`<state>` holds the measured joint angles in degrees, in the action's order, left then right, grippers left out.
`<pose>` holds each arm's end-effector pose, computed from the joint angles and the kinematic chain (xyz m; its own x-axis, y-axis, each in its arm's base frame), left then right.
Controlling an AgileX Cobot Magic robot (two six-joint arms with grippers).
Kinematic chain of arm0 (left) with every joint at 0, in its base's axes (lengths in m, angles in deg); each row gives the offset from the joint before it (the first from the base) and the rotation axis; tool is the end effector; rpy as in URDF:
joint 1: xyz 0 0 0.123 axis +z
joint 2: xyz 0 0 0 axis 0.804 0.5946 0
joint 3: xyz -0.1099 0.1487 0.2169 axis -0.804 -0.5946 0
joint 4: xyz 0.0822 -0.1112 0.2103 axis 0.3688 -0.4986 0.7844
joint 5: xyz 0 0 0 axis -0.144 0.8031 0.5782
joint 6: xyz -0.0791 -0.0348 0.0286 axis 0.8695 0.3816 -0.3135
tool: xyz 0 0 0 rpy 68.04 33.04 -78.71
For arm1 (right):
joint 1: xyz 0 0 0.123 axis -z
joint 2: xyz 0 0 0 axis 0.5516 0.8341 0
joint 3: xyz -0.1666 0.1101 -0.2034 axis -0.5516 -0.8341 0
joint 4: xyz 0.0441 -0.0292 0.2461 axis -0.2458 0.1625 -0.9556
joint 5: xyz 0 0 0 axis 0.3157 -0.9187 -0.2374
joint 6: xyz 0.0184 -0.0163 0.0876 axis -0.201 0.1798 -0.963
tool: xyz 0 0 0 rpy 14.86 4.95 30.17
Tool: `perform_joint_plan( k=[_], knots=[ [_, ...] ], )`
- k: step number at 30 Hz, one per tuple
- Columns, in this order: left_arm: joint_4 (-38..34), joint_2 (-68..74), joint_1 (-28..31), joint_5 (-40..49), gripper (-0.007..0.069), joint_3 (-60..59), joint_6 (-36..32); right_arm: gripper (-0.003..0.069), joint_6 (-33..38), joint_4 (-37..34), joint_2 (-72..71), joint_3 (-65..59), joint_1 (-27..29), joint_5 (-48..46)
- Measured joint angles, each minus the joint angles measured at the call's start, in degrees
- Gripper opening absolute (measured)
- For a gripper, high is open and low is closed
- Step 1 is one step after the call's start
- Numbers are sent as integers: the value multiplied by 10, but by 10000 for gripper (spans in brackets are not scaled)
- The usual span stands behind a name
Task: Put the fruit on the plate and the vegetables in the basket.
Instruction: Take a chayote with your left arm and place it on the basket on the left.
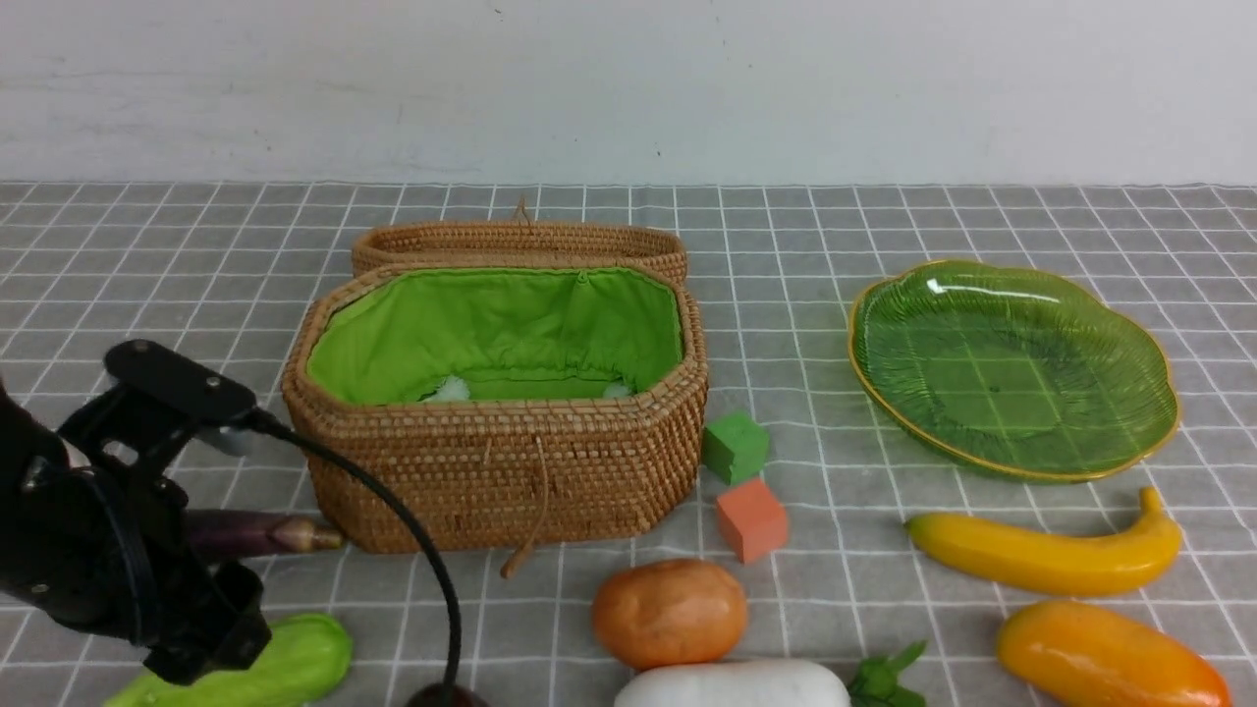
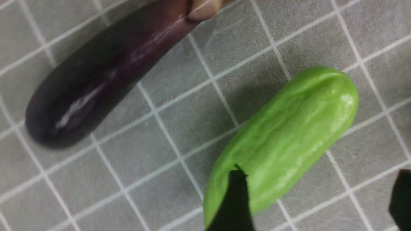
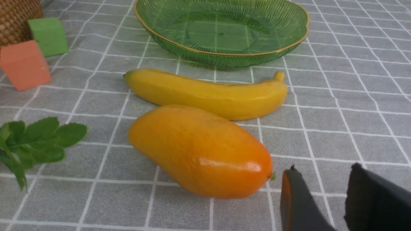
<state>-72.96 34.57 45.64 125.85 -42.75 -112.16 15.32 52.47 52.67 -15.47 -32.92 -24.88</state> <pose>0.2373 -0.0373 0.2334 -0.7976 0.4807 -0.3643 0.4817 0.8712 0.0948 0.0521 0.0002 0.1737 -0.2977 -0.0763 -0.9516 -0.0216 0.9971 -0.0732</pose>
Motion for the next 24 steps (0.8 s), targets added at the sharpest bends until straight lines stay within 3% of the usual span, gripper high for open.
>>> perform_joint_plan(
  k=[4, 10, 14, 20, 24],
  knots=[
    [0, 57, 0, -34, 663, 2, -75, 242, 0, 0, 0, 0, 0, 0],
    [0, 159, 0, -45, 587, 6, -126, 242, 0, 0, 0, 0, 0, 0],
    [-6, 183, 0, 25, 412, 44, -127, 242, 0, 0, 0, 0, 0, 0],
    [-32, 149, 0, 197, 421, 149, -127, 242, 0, 0, 0, 0, 0, 0],
    [-51, 112, 0, 258, 421, 202, -130, 242, 0, 0, 0, 0, 0, 0]
  ],
)
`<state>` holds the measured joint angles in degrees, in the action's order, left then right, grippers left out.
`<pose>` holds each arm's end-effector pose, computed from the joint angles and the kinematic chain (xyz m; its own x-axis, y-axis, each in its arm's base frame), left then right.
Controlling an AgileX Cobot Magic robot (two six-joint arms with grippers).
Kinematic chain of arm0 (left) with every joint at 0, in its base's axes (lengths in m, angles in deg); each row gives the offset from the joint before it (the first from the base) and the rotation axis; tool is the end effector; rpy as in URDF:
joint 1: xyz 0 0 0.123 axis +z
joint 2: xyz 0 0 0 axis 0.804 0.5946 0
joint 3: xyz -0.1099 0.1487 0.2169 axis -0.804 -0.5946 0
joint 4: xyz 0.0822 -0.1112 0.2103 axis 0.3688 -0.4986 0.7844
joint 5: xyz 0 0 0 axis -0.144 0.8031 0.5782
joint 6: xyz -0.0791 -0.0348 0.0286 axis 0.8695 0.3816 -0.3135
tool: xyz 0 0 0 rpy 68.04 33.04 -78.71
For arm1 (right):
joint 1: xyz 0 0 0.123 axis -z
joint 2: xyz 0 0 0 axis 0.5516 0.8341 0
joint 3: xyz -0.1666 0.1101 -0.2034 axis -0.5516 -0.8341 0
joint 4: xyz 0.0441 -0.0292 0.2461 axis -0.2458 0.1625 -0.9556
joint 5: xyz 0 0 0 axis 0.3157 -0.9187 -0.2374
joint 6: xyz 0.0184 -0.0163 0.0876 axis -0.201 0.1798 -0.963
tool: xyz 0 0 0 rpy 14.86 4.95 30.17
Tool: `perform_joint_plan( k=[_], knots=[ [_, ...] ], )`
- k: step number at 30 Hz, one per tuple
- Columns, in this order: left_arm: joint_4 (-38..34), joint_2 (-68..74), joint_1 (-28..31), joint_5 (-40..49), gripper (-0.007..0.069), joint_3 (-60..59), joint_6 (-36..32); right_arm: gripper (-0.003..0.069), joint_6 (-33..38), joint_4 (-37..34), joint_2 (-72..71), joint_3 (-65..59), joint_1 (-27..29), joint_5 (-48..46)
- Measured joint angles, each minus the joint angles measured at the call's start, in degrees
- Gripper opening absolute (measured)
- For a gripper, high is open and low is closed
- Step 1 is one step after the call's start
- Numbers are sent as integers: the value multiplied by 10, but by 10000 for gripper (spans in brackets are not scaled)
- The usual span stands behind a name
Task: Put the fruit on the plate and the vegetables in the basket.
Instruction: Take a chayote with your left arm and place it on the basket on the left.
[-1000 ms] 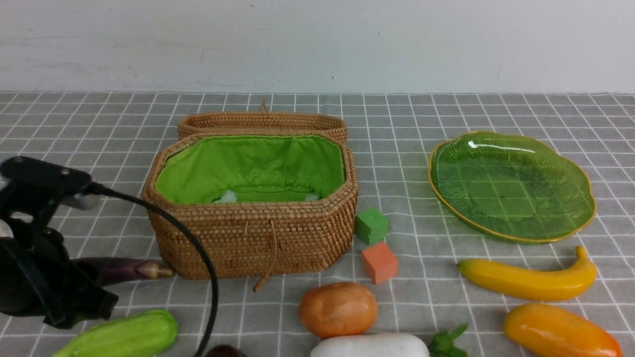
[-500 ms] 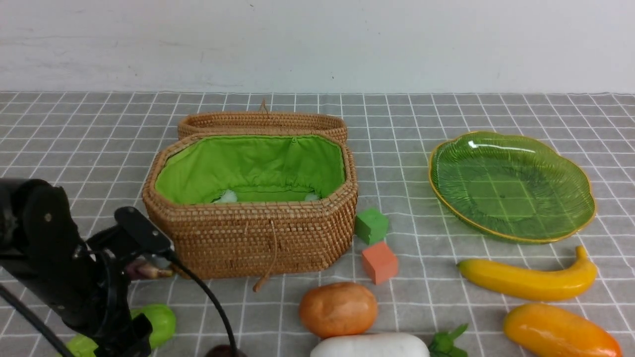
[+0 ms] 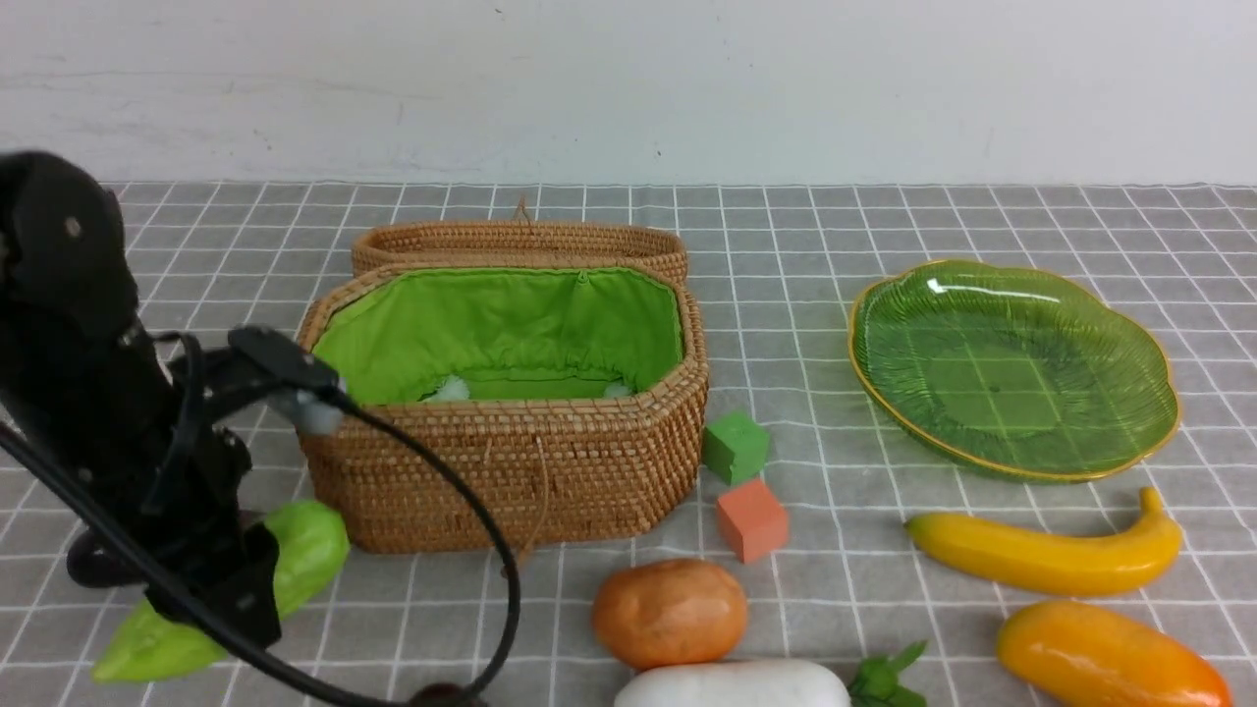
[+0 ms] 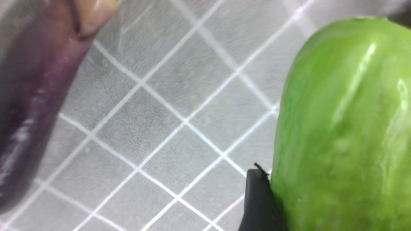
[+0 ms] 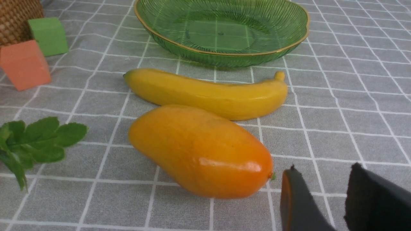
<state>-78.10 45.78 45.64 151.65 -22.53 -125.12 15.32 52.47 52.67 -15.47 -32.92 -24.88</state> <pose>0.2768 -0.0521 0.2664 -0.7328 0.6611 -0.1610 0.6768 0.7327 -0.0717 0.0521 0.0002 0.1737 -0.2977 -0.0763 -0.9516 -0.0216 0.9971 -0.0732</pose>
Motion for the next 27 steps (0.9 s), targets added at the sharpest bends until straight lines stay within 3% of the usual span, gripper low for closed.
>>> perform_joint_plan(
  k=[5, 10, 14, 20, 25, 27],
  knots=[
    [-22, -40, 0, -7, 421, 76, -22, 242, 0, 0, 0, 0, 0, 0],
    [-168, -26, 0, -269, 421, 100, -31, 242, 0, 0, 0, 0, 0, 0],
    [-262, 33, 0, -411, 421, 102, -32, 242, 0, 0, 0, 0, 0, 0],
    [-292, 104, -4, -460, 435, 102, -32, 242, 0, 0, 0, 0, 0, 0],
    [-297, 116, -28, -455, 636, 101, -32, 242, 0, 0, 0, 0, 0, 0],
    [-297, 116, -29, -449, 659, 101, -32, 242, 0, 0, 0, 0, 0, 0]
  ],
)
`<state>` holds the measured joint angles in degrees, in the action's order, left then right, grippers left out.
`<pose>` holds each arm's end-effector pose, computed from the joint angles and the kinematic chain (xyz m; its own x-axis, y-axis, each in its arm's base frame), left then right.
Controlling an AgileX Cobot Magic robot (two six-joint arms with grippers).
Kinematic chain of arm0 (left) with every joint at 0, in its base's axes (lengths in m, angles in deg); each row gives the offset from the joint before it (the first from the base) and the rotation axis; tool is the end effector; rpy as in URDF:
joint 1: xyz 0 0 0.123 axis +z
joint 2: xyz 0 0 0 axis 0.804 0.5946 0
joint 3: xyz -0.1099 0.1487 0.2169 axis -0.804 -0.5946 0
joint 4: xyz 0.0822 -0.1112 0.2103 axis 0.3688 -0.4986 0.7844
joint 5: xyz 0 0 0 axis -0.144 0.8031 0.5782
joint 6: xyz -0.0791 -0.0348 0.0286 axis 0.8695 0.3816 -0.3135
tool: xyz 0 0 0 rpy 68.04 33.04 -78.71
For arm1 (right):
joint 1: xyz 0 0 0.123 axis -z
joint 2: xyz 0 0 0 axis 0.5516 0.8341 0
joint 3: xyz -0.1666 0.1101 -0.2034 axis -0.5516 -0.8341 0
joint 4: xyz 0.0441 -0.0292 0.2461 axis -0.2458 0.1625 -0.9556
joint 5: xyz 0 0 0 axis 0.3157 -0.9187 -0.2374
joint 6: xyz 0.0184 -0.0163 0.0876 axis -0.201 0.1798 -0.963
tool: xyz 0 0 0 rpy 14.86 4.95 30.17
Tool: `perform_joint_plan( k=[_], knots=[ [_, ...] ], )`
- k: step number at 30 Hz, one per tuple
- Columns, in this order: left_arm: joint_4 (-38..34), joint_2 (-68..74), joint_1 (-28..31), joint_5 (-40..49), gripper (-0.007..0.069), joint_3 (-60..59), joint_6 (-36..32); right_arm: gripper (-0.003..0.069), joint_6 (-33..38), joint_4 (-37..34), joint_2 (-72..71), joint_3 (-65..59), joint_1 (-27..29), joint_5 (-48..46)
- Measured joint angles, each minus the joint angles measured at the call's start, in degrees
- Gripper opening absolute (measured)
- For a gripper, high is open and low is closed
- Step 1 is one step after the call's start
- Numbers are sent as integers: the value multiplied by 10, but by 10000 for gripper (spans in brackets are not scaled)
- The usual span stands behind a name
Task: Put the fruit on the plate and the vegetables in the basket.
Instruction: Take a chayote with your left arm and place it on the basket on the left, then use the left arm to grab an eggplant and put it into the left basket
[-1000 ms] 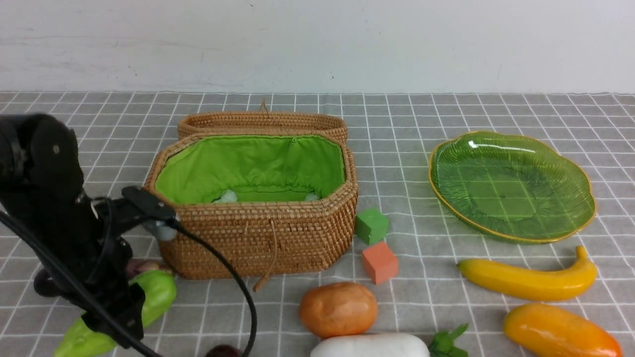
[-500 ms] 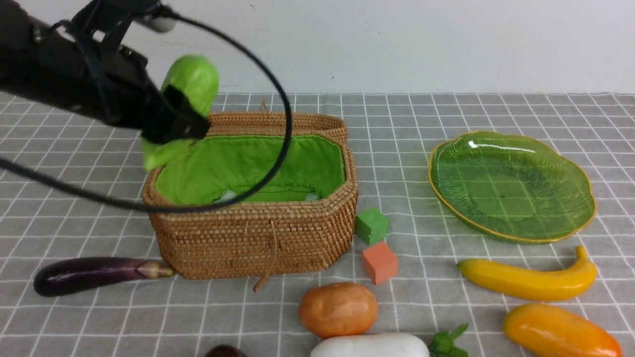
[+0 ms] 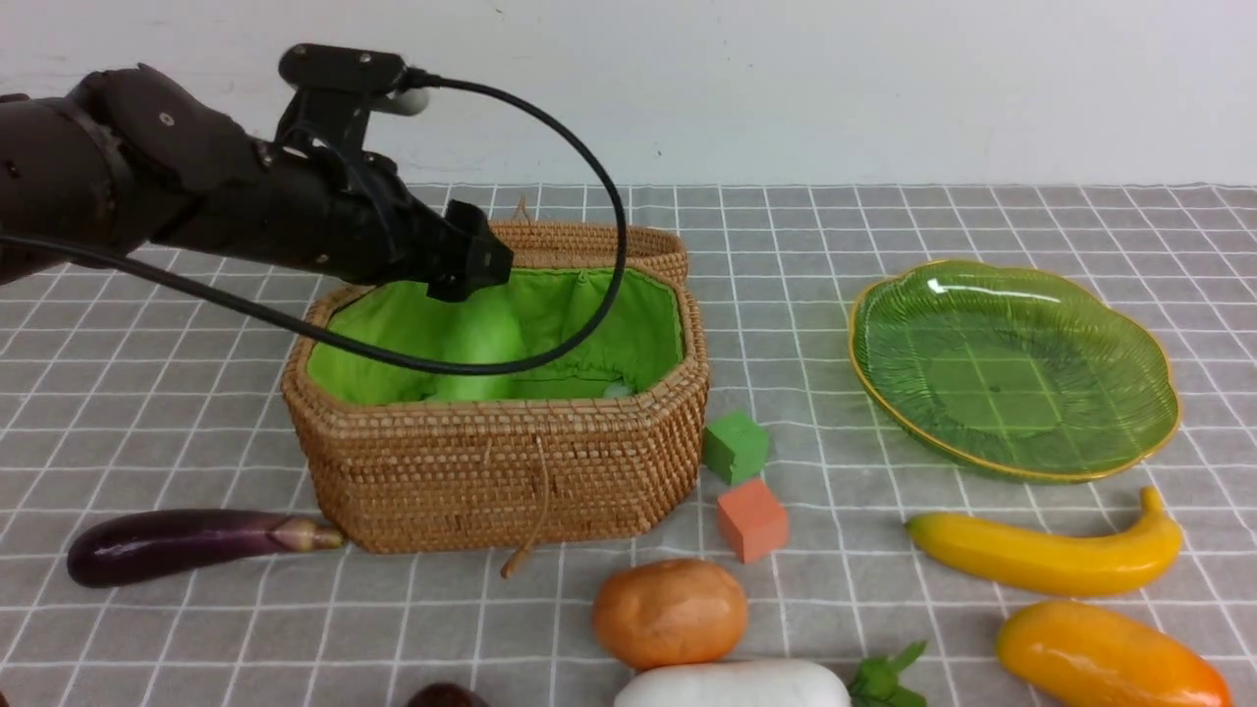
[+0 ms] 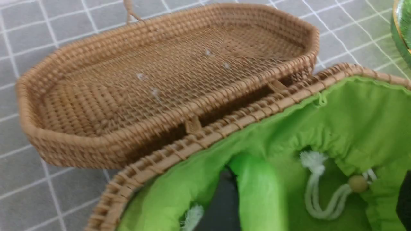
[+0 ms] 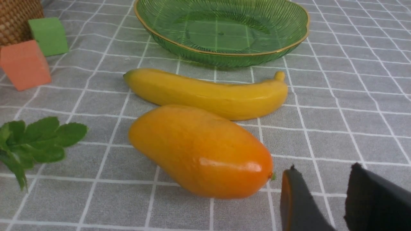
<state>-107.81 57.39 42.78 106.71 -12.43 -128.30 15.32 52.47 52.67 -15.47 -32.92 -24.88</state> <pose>0.3876 -0.0966 0.2857 -0.5584 0.1766 -0.8106 0.4181 0.9038 -0.0911 0.0521 0.0002 0.1737 -0.2977 -0.0763 -0.9516 -0.0216 0.9971 -0.0732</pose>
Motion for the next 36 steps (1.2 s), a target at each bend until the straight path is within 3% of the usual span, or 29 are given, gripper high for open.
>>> perform_joint_plan(
  k=[6, 9, 14, 19, 24, 27, 32, 36],
  knots=[
    [45, -8, 1, 38, 641, 0, 0, 242, 0, 0, 0, 0, 0, 0],
    [119, -31, 1, 78, 614, 0, 0, 242, 0, 0, 0, 0, 0, 0],
    [362, -106, 3, 236, 543, 1, 28, 242, 0, 0, 0, 0, 0, 0],
    [485, -110, 50, 338, 514, -5, 69, 242, 0, 0, 0, 0, 0, 0],
    [482, -78, 138, 300, 510, -31, 73, 242, 0, 0, 0, 0, 0, 0],
    [456, -53, 163, 282, 510, -34, 65, 242, 0, 0, 0, 0, 0, 0],
    [369, 10, 170, 274, 510, -35, -6, 242, 0, 0, 0, 0, 0, 0],
    [346, 47, 169, 272, 510, -35, -55, 242, 0, 0, 0, 0, 0, 0]
  ],
)
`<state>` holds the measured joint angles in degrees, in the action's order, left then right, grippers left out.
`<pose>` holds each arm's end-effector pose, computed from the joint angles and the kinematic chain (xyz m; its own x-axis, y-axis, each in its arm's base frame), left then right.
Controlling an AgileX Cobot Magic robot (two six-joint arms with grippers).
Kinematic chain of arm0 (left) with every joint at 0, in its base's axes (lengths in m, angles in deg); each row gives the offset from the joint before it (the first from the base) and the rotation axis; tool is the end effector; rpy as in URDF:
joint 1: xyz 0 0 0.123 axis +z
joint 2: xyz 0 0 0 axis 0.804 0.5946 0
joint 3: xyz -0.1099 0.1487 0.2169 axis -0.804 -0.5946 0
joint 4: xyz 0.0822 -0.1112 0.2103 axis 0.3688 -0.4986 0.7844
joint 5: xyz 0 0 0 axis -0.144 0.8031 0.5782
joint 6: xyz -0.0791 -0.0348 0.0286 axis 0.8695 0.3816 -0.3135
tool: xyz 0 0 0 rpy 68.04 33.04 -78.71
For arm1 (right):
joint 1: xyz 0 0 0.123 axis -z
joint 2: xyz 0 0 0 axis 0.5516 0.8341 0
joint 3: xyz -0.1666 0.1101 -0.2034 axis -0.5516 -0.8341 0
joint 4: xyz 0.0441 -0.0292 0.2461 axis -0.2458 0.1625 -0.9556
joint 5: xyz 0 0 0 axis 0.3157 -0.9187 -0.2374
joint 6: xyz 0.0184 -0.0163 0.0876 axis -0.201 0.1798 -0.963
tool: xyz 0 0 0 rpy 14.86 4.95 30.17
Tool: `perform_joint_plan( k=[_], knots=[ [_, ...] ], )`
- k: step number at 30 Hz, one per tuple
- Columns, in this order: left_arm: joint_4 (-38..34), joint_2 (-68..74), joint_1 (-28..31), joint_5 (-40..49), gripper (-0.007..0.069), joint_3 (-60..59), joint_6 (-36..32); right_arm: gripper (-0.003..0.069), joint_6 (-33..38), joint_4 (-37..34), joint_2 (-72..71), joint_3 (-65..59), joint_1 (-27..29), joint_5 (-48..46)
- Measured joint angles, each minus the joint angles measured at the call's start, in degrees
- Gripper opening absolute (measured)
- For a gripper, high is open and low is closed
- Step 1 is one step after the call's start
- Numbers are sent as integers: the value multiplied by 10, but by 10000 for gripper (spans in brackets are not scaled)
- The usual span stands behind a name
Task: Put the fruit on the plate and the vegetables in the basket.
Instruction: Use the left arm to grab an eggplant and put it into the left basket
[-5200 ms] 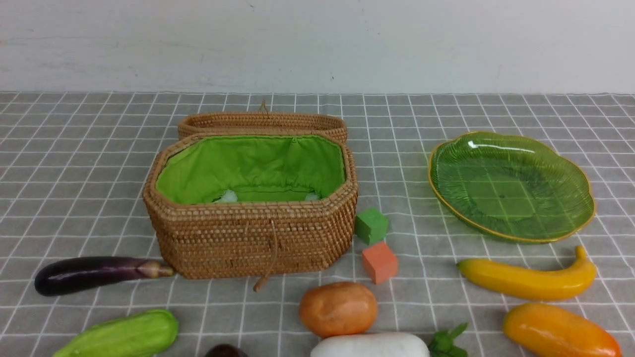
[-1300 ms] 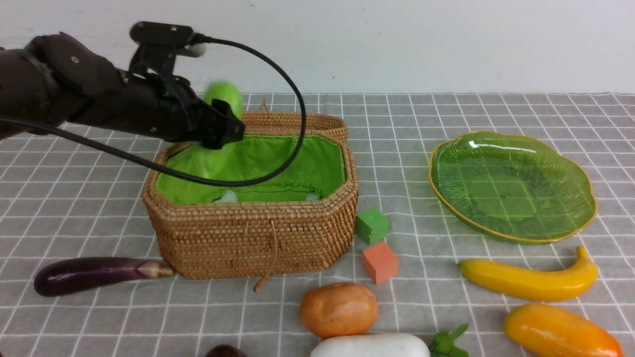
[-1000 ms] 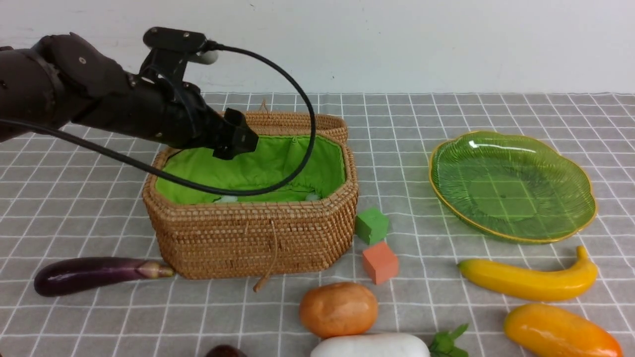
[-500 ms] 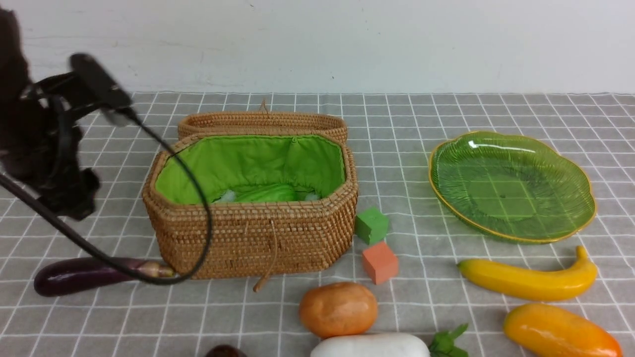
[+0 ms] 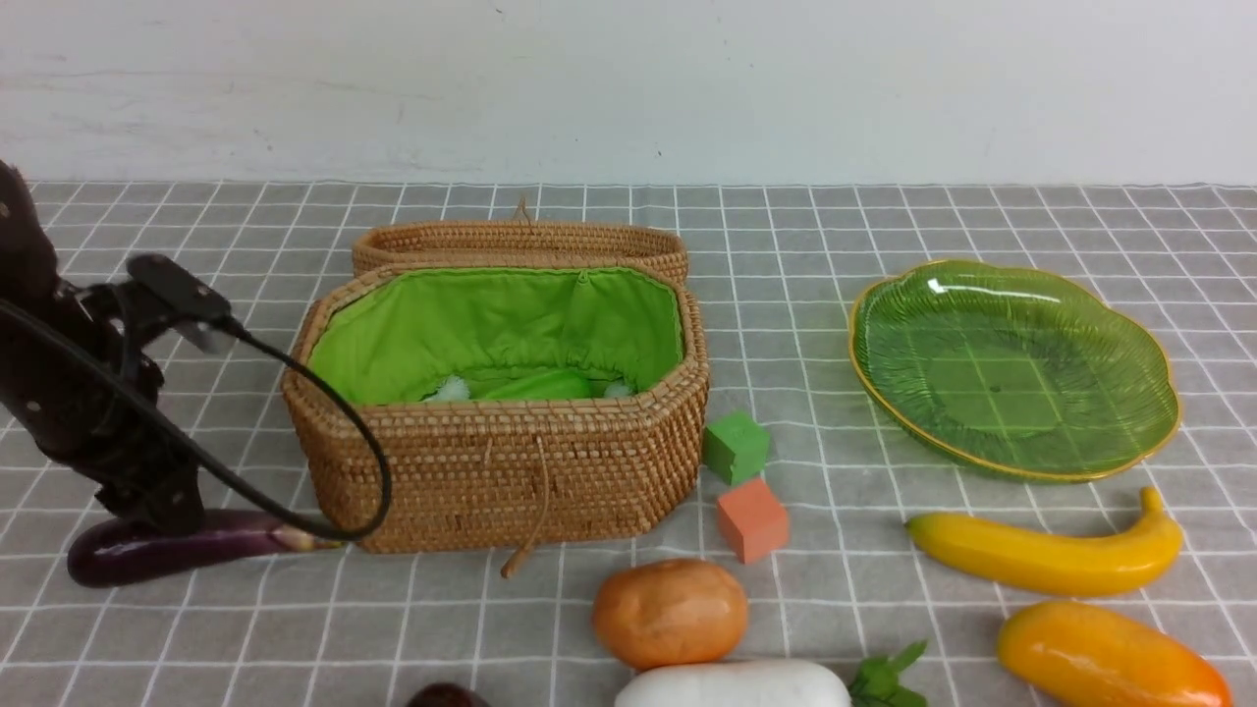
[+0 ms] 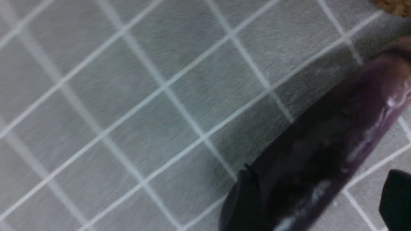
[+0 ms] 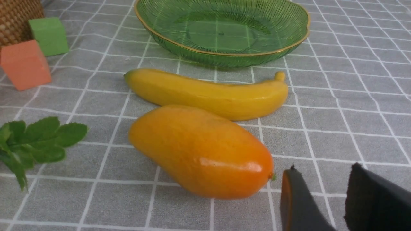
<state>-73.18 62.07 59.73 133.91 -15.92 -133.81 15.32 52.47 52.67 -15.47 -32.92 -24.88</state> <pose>0.3586 0.0337 0.2080 -0.7673 0.6074 -0.2055 0.5973 0.7936 0.1156 0.0521 0.0002 0.1737 -0.2977 -0.0763 -0.9516 -0.0216 0.9971 -0.0732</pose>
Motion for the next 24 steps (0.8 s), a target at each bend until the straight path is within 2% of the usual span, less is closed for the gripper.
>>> perform_joint_plan(
  k=[5, 15, 16, 18, 24],
  knots=[
    [5, 40, 0, -1, 510, 1, -21, 242, 0, 0, 0, 0, 0, 0],
    [3, 42, 3, 24, 410, 4, -24, 242, 0, 0, 0, 0, 0, 0],
    [2, 38, 7, 37, 372, 4, -20, 242, 0, 0, 0, 0, 0, 0],
    [1, 31, 11, 51, 352, 3, -18, 242, 0, 0, 0, 0, 0, 0],
    [19, -34, 19, 76, 353, 1, -5, 242, 0, 0, 0, 0, 0, 0]
  ],
)
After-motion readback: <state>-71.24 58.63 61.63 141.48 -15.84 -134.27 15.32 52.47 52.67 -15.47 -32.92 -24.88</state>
